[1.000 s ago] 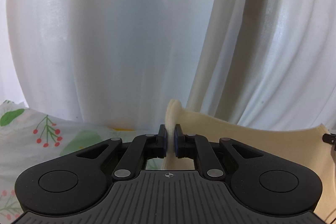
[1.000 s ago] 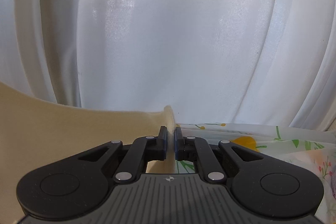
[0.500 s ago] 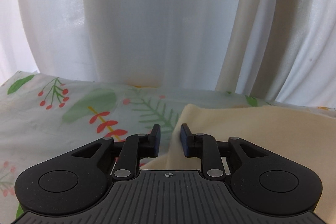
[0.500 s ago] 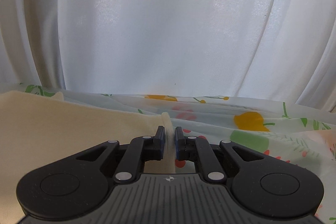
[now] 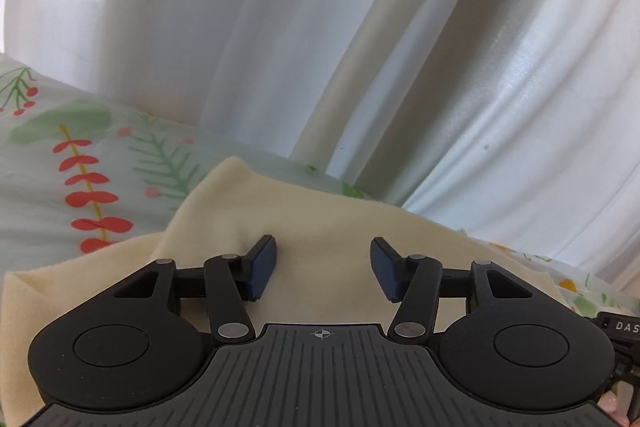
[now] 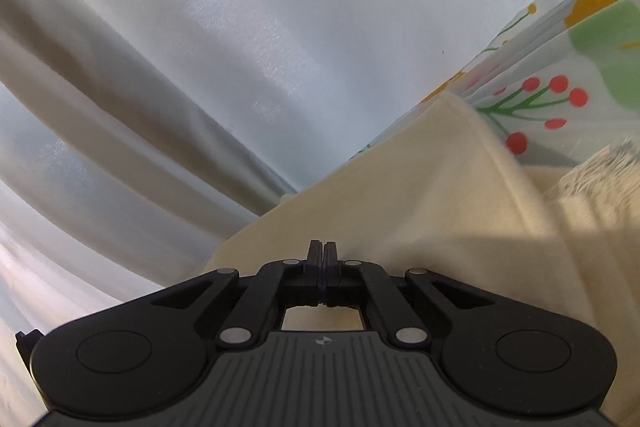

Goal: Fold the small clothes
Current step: 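Open both grippers and release the folded hem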

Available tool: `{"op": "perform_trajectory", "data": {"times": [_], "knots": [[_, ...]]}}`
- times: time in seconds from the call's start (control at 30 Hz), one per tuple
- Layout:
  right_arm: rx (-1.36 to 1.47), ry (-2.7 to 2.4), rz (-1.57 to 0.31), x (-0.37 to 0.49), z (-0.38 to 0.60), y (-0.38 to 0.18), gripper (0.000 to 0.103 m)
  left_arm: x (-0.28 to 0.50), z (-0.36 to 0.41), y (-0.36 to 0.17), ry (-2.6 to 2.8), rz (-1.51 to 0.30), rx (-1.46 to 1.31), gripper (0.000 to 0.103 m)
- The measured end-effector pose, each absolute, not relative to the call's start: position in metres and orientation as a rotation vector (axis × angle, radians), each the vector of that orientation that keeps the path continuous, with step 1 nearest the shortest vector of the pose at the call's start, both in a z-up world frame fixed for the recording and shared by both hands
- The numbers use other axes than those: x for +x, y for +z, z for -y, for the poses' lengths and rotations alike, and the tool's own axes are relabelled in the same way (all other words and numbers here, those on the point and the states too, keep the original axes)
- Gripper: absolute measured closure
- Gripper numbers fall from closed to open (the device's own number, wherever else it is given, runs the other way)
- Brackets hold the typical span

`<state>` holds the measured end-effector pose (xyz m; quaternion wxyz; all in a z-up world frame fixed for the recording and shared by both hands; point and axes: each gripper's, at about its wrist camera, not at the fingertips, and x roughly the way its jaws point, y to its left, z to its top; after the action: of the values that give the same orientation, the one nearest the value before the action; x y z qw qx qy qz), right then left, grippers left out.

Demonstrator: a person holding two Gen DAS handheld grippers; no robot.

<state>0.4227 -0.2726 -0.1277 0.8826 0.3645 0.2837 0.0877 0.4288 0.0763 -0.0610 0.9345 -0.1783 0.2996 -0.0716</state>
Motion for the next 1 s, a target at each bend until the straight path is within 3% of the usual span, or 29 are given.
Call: {"op": "perform_trajectory", "data": {"times": [0.3,0.53,0.67,0.73,0.77,0.8,0.83,0.87,1.0], "knots": [[0.682,-0.029,-0.564,0.422,0.298,-0.126,0.103,0.430,-0.082,-0.058,-0.105,-0.608,-0.324,0.045],[0.330,-0.098,-0.580,0.423,0.263,-0.111,0.102,0.432,-0.093,-0.063,-0.105,-0.598,-0.360,0.045],[0.196,-0.172,-0.600,0.427,0.250,-0.107,0.101,0.426,-0.112,-0.061,-0.069,-0.572,-0.436,0.050],[0.091,-0.226,-0.633,0.423,0.244,-0.102,0.100,0.418,-0.125,-0.055,-0.019,-0.573,-0.468,0.044],[0.051,-0.233,-0.630,0.418,0.242,-0.099,0.098,0.414,-0.131,-0.051,0.062,-0.584,-0.453,0.027],[0.009,-0.263,-0.619,0.409,0.238,-0.095,0.091,0.409,-0.138,-0.047,0.121,-0.584,-0.443,0.024],[-0.018,-0.288,-0.600,0.395,0.238,-0.088,0.072,0.402,-0.150,-0.043,0.129,-0.573,-0.446,0.025],[-0.012,-0.276,-0.562,0.375,0.240,-0.080,0.064,0.397,-0.159,-0.040,0.120,-0.570,-0.450,0.025],[0.069,-0.160,-0.496,0.306,0.231,-0.058,0.061,0.360,-0.195,-0.021,-0.002,-0.645,-0.472,0.025]]}}
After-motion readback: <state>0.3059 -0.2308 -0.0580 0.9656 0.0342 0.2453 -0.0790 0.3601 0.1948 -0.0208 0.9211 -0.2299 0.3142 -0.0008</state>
